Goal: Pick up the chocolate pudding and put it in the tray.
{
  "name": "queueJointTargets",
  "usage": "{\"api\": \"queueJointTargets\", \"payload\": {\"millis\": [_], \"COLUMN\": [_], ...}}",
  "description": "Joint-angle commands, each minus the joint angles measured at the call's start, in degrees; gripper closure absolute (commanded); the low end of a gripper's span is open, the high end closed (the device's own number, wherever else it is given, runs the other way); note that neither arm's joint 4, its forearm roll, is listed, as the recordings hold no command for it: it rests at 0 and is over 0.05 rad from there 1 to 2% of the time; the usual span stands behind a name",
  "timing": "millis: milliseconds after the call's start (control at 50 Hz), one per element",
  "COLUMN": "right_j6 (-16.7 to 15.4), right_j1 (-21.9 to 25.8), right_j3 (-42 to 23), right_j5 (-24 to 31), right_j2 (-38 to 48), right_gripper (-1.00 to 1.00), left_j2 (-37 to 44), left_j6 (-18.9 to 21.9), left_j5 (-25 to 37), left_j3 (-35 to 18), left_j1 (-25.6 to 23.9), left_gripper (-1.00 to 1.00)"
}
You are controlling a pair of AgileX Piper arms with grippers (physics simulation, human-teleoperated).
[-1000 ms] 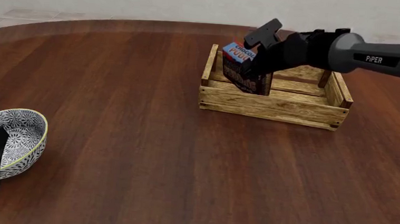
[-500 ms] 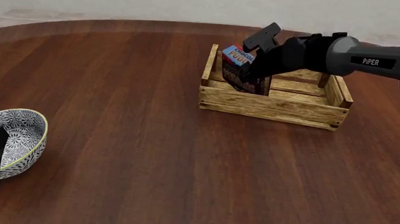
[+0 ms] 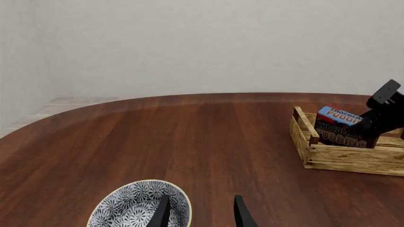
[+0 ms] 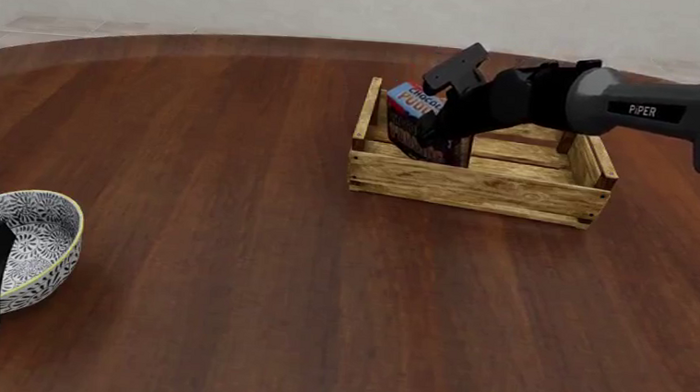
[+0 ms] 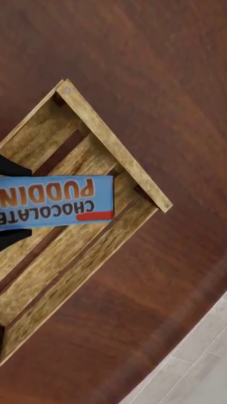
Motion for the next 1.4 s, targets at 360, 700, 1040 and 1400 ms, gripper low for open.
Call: {"api": "queueJointTargets", "payload": {"millis": [360,700,1040,1400], "right_j6": [1.70,2.56,3.64,3.33], "right_j1": [-2.24,-2.23,-1.14,6.21], "right_j3": [-3.33,-4.03,-2.43,7.29], "right_j5": [0.98,1.53,4.04,8.57], "right_j2": [2.24,1.28,-6.88,-34.04], "right_gripper": [-1.00,-1.00,-1.00,-1.00], "left_j2": [0.00,0.00,0.00,0.00], "left_j6": [0.00,0.00,0.00,0.00], "left_j5": [0.00,0.00,0.00,0.00], "left_j3": [0.00,0.00,0.00,0.00], "left_j1": [0.00,0.00,0.00,0.00], "left_gripper": [-1.00,-1.00,-1.00,-1.00]}}
